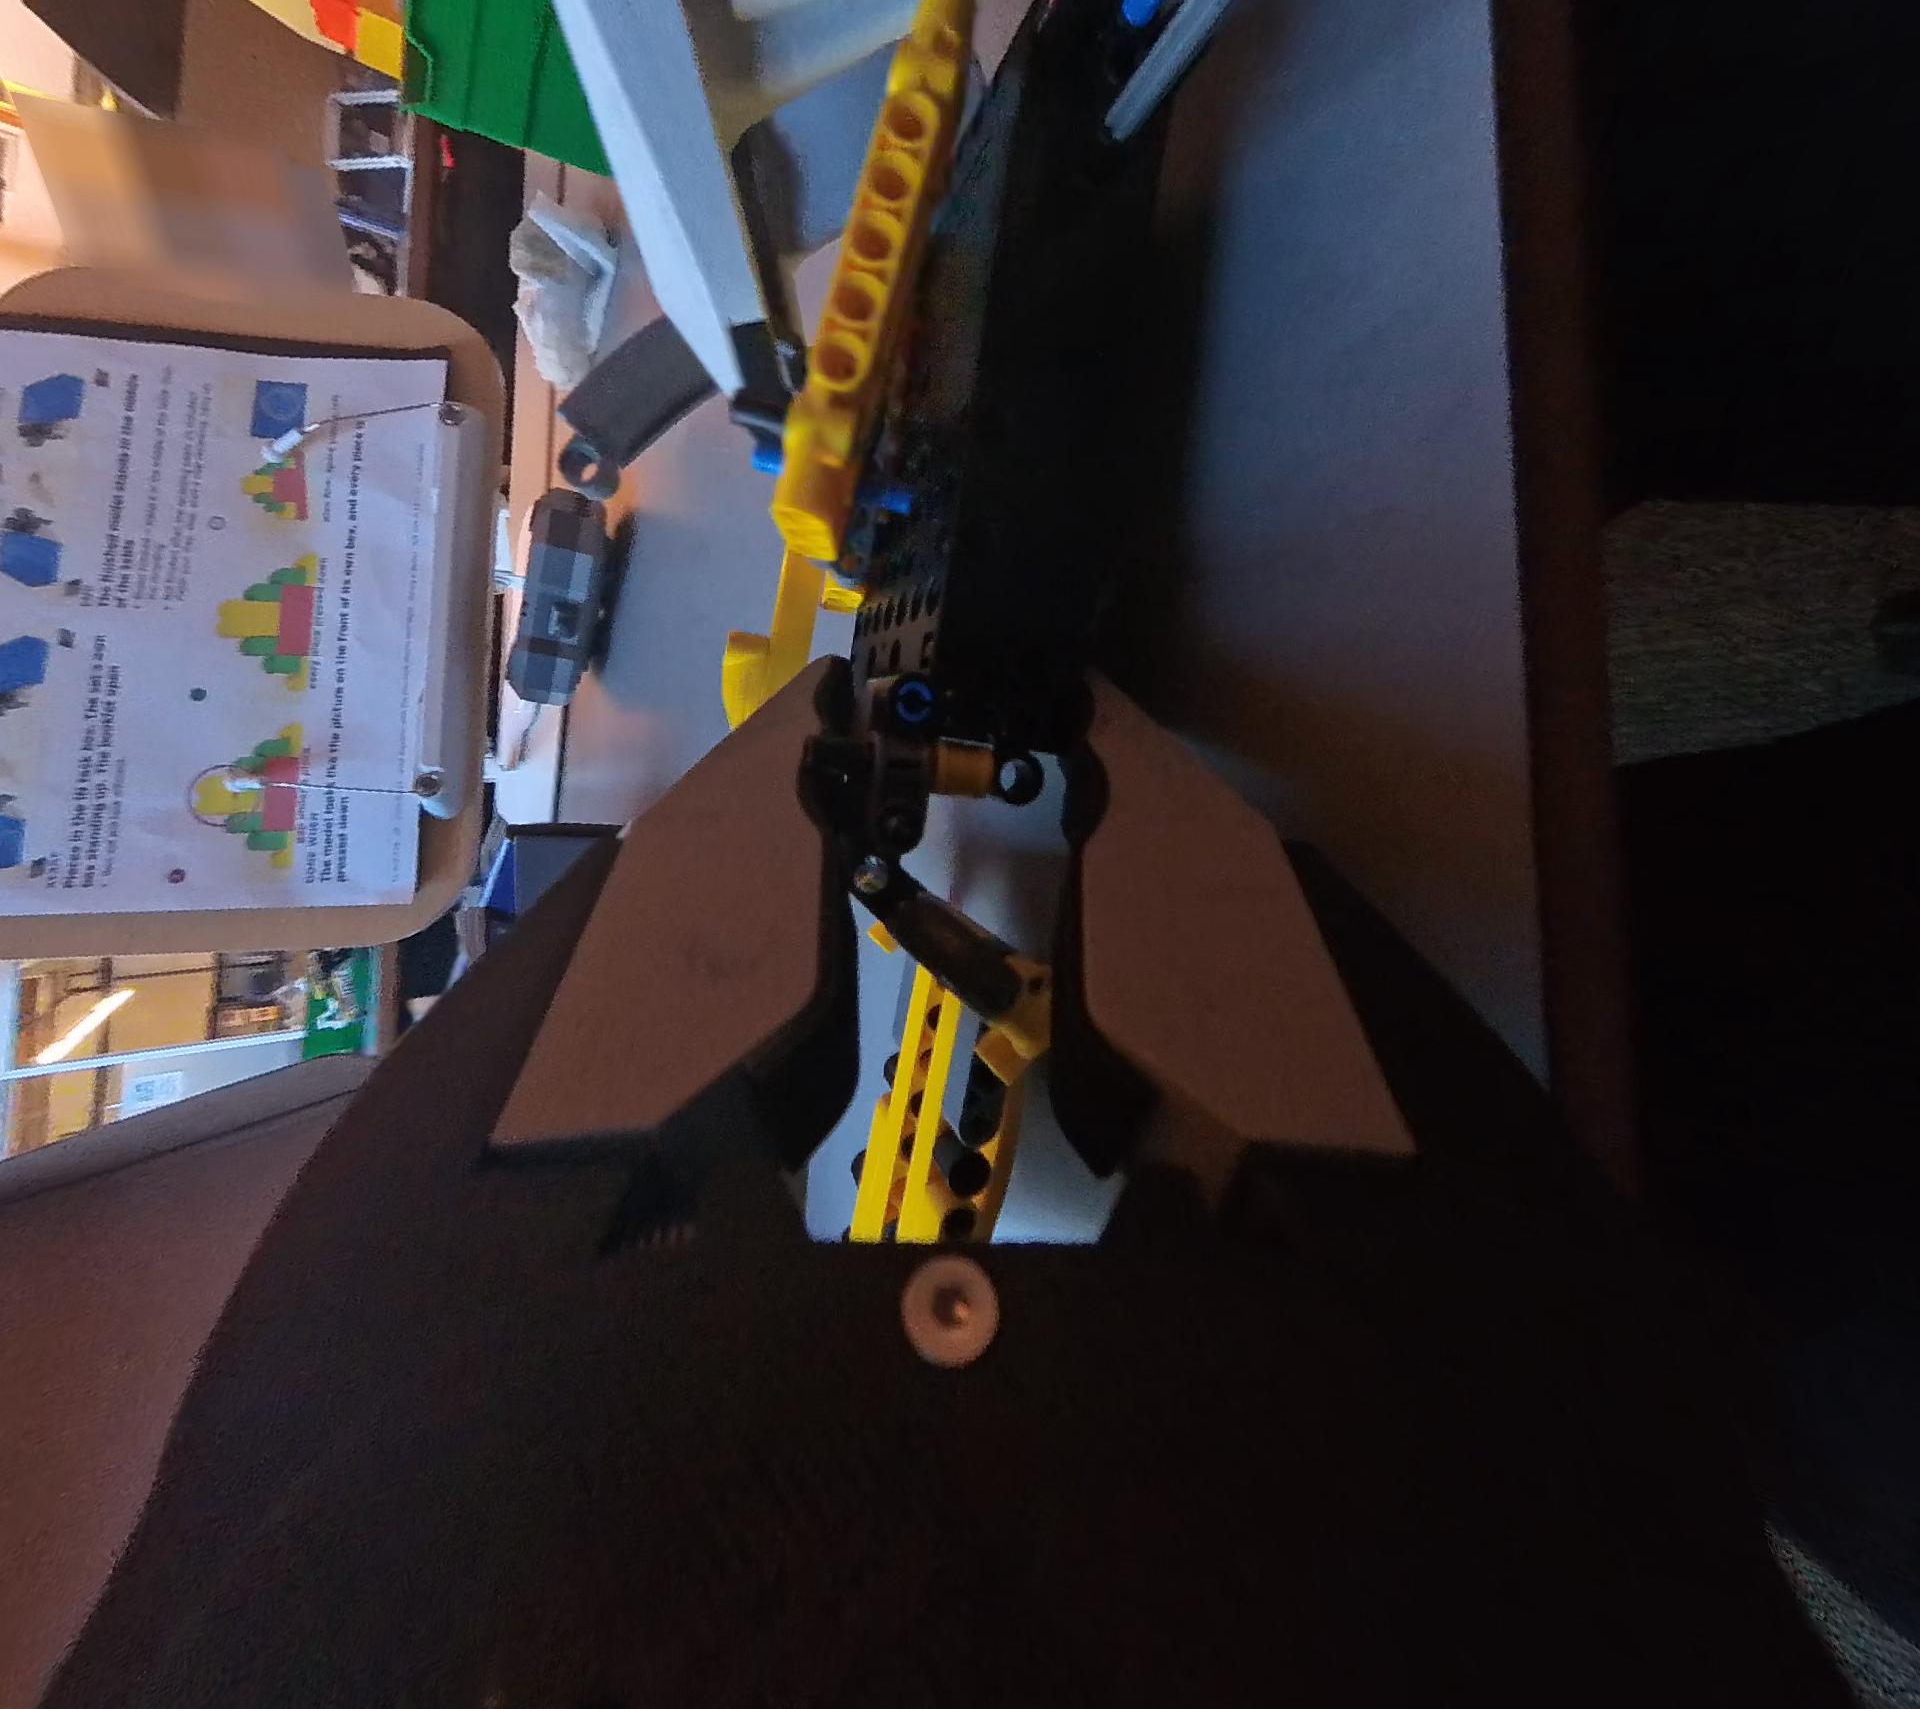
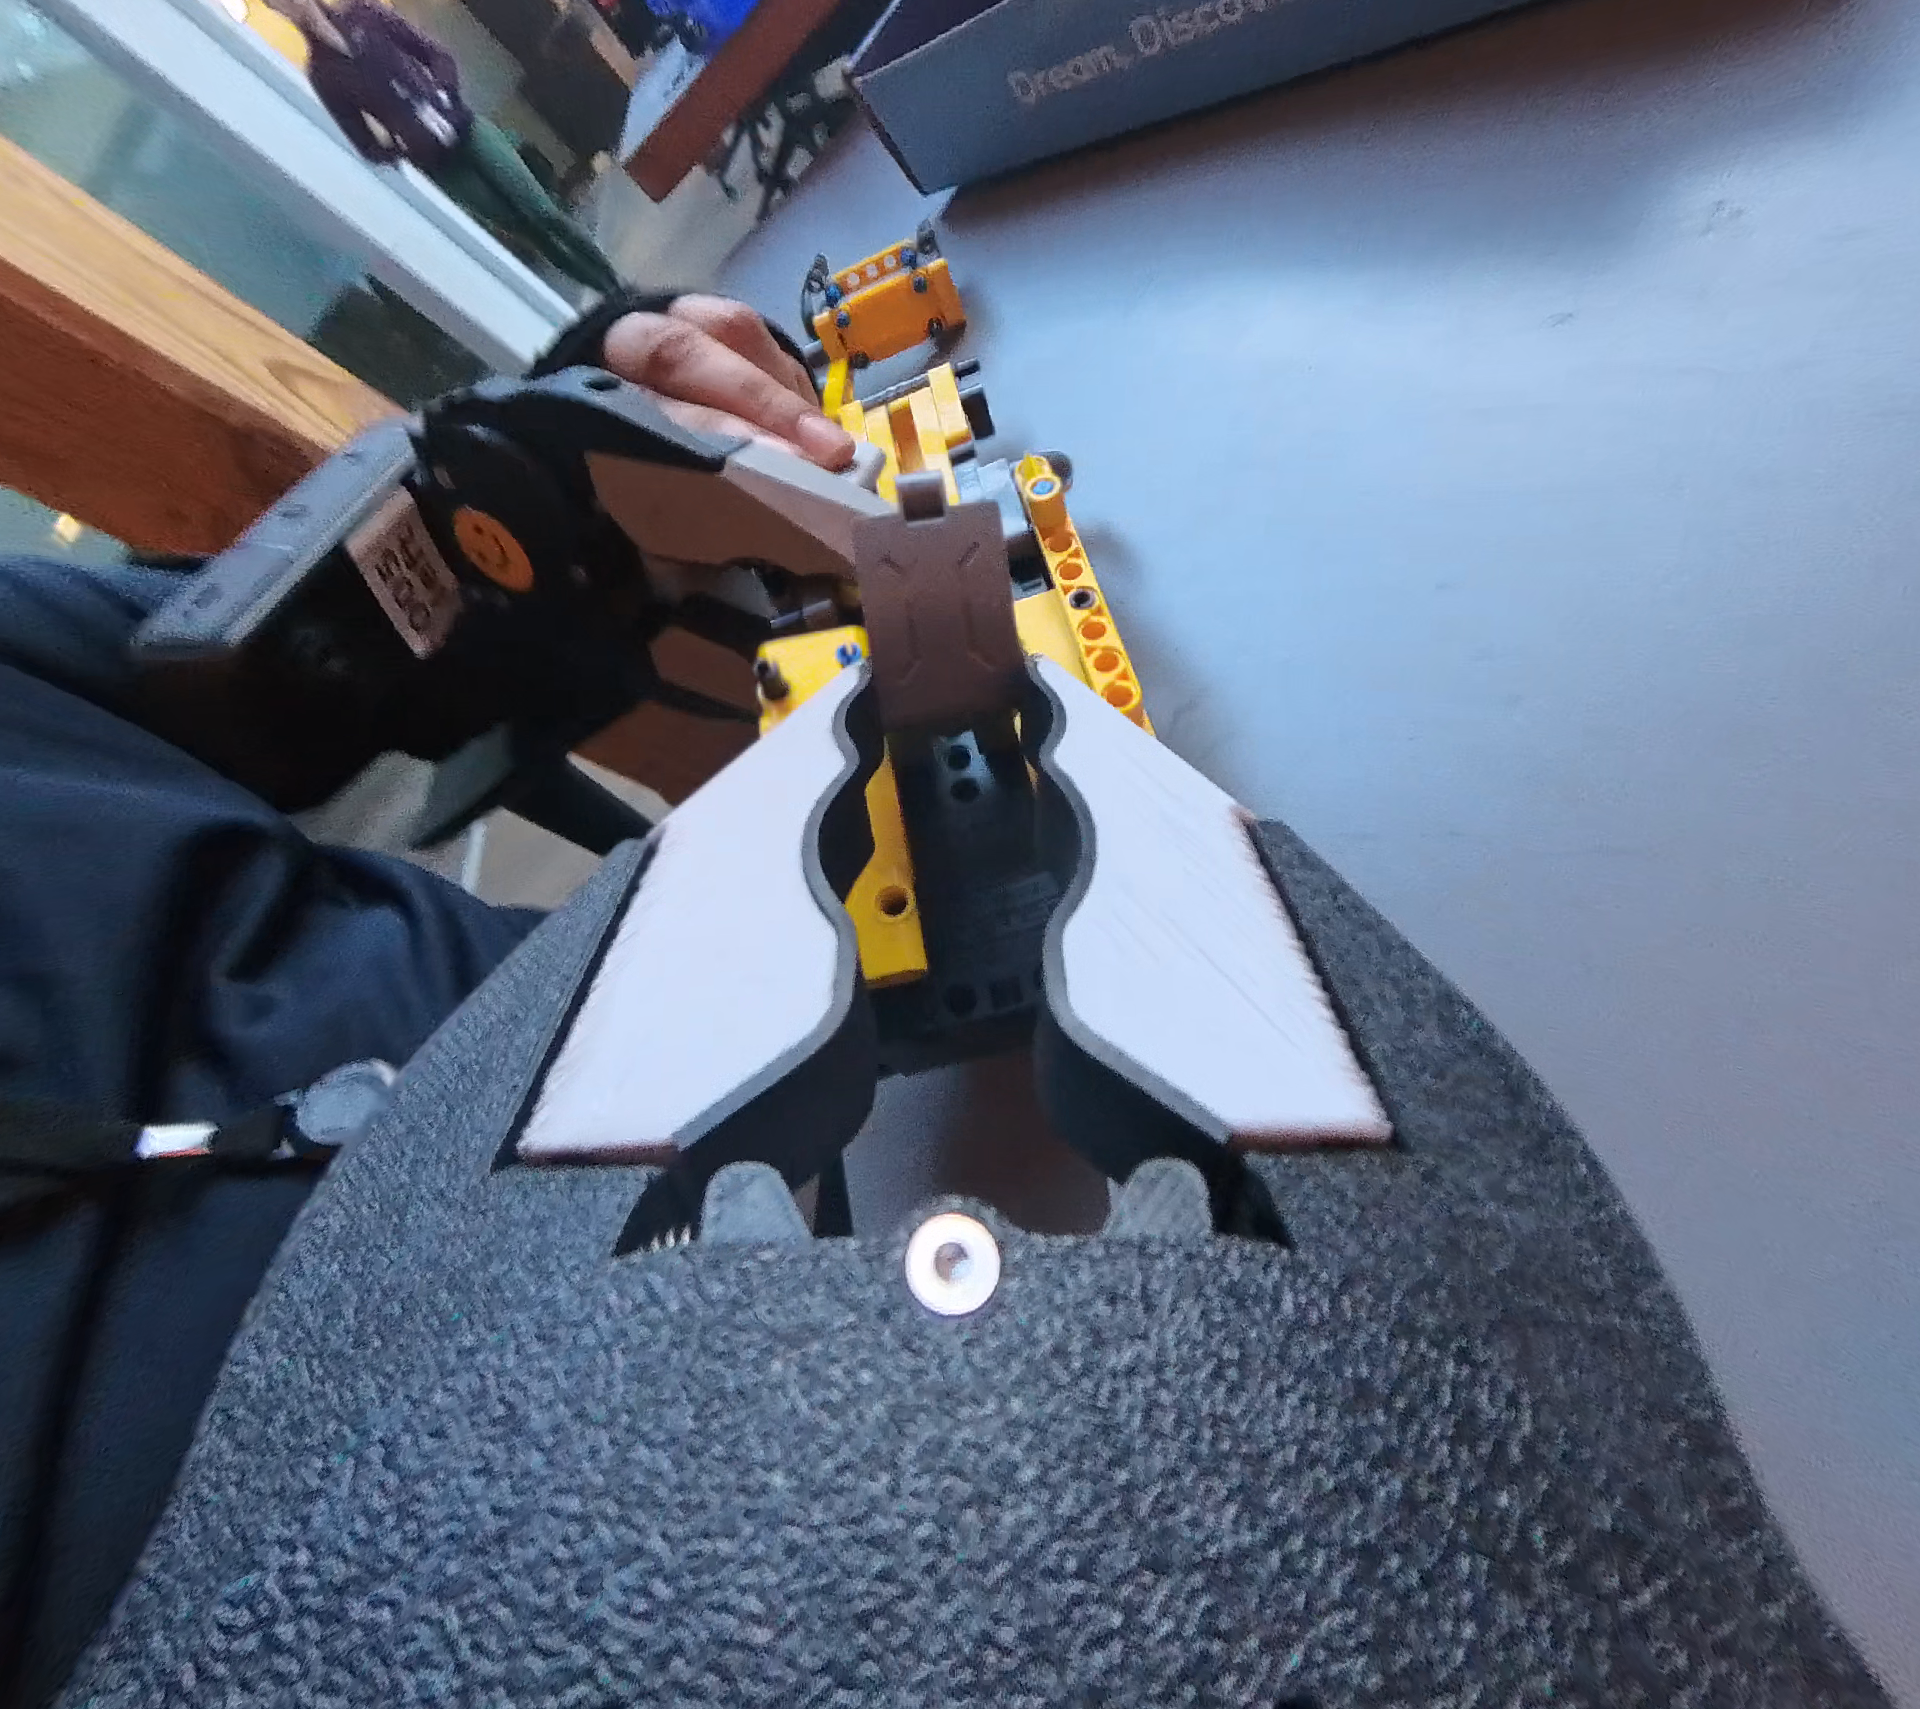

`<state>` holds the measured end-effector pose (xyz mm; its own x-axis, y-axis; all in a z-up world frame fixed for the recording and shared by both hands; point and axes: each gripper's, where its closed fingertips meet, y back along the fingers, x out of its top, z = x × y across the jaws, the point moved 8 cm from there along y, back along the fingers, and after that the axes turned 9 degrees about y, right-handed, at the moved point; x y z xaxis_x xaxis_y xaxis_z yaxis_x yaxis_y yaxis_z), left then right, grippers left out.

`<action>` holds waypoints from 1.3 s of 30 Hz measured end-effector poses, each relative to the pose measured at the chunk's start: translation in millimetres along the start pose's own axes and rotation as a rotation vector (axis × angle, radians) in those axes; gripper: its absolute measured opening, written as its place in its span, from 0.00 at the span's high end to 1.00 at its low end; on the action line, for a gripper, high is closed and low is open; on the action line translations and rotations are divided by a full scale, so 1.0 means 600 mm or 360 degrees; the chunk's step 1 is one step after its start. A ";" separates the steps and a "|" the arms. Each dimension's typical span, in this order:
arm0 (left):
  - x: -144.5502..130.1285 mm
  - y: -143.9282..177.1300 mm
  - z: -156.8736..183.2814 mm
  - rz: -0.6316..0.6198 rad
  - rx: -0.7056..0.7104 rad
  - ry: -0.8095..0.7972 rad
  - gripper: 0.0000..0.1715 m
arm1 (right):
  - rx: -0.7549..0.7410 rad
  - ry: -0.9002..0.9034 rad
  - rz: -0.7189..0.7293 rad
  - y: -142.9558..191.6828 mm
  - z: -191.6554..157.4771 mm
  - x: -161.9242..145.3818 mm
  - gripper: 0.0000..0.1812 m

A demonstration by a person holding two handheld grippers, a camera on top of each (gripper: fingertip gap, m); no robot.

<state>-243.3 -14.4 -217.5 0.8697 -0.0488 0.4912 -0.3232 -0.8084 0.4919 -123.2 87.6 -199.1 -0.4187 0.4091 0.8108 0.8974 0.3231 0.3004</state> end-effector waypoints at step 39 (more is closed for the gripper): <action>-0.005 -0.021 -0.016 0.0022 0.0032 -0.0188 0.78 | -0.0451 0.0889 -0.0501 0.012 -0.013 0.120 0.81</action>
<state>-245.5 1.9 -218.2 0.9035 -0.1276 0.4091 -0.3287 -0.8189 0.4705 -145.8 113.0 -134.8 -0.5986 -0.1915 0.7778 0.7788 0.0881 0.6210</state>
